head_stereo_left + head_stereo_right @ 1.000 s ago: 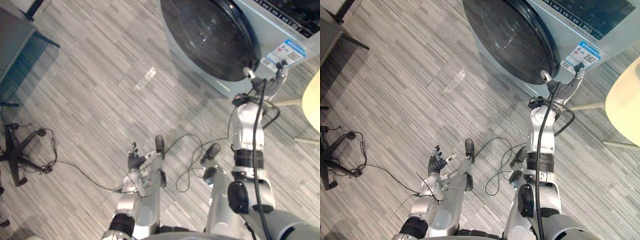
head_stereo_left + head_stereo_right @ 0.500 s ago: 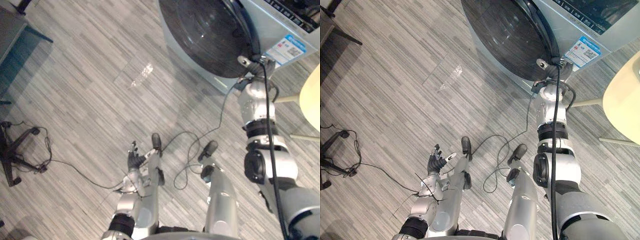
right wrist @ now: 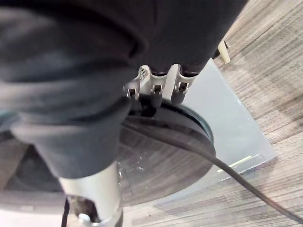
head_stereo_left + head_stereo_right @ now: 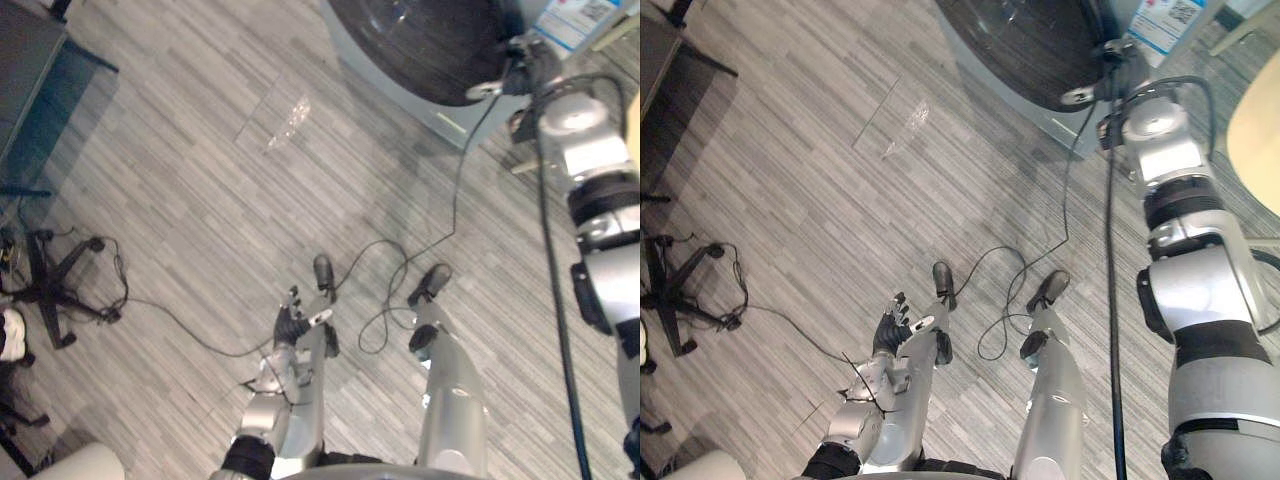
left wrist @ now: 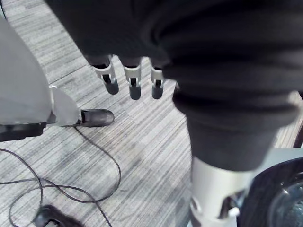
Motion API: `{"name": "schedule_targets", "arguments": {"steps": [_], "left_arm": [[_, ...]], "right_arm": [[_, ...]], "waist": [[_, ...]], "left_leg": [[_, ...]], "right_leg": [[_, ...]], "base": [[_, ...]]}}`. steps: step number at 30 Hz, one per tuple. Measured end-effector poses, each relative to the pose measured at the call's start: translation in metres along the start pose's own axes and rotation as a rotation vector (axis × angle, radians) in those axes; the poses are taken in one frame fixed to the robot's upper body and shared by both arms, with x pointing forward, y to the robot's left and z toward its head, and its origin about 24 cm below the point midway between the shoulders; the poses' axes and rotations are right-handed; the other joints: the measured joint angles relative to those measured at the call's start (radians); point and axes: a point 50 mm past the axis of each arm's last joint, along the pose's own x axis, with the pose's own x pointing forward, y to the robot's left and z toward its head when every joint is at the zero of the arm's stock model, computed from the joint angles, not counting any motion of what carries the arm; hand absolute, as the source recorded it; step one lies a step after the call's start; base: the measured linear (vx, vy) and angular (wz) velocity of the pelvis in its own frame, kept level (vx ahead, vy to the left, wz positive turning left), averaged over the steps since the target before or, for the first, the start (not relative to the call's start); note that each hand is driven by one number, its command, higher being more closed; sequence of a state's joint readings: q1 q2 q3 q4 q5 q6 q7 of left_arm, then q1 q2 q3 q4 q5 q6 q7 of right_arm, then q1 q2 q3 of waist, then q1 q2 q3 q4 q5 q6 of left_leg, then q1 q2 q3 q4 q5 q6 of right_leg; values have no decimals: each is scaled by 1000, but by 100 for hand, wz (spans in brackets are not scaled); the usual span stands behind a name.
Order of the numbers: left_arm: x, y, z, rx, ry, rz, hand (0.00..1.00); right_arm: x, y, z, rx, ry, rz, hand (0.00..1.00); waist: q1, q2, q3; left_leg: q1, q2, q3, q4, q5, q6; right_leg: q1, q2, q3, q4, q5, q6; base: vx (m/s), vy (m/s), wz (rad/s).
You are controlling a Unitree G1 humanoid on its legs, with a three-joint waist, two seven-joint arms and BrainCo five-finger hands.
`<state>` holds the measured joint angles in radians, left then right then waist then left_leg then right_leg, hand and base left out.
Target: Pick up the laundry basket with both hands and put the clothes into the washing machine.
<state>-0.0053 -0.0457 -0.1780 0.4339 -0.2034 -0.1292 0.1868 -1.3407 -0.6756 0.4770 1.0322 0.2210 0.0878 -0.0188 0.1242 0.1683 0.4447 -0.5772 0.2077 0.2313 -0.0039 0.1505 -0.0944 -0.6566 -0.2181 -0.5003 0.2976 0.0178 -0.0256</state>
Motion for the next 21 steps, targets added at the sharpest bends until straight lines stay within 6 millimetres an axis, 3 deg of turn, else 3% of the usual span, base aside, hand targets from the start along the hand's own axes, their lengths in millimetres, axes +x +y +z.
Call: {"name": "schedule_targets", "arguments": {"steps": [2,3,5,8,11,13,21], "left_arm": [[0,-2,-2,1,8,-13,0],[-1,-3,-3,2,14,-19,0],[-1,-3,-3,-1,11,-17,0],[-2,-2,-4,1,14,-16,0],[-2,-2,-4,2,14,-16,0],[-1,-1,-4,-3,14,-14,0],[0,8,-6,3,25,9,0]], "right_arm": [[0,-4,1,-35,-7,-5,0],[0,0,2,-49,-9,2,100],[1,2,3,-53,-11,4,100],[0,-8,-2,-59,11,-21,100],[-1,-15,-4,-17,20,-38,100],[-1,-8,-4,50,19,-15,100],[-1,-7,-9,438,62,26,100]], "waist": [[13,-2,0],[20,-1,0],[20,-1,-1],[16,-1,-1],[18,-2,-2],[7,-2,-2],[7,-2,-3]], "left_leg": [[-8,-10,0,17,11,9],[-2,-15,-6,10,8,10],[7,-13,-9,-17,7,12],[45,-17,-11,-76,42,8],[54,-13,-17,-87,102,-8],[61,-15,-39,-87,168,-23],[67,-13,-65,-88,162,-24]], "right_leg": [[4,4,-10,-35,9,14],[5,7,-10,-41,16,24],[8,9,-15,-44,32,40],[39,14,-39,-75,52,26],[48,19,-45,-70,51,10],[47,15,-42,-40,40,-4],[17,-13,-53,87,-43,-16]], "base": [[-26,-71,10],[-22,-71,-26],[1,-15,-16],[51,8,11],[50,-24,-6],[65,-41,-7],[2,-81,9]]}}
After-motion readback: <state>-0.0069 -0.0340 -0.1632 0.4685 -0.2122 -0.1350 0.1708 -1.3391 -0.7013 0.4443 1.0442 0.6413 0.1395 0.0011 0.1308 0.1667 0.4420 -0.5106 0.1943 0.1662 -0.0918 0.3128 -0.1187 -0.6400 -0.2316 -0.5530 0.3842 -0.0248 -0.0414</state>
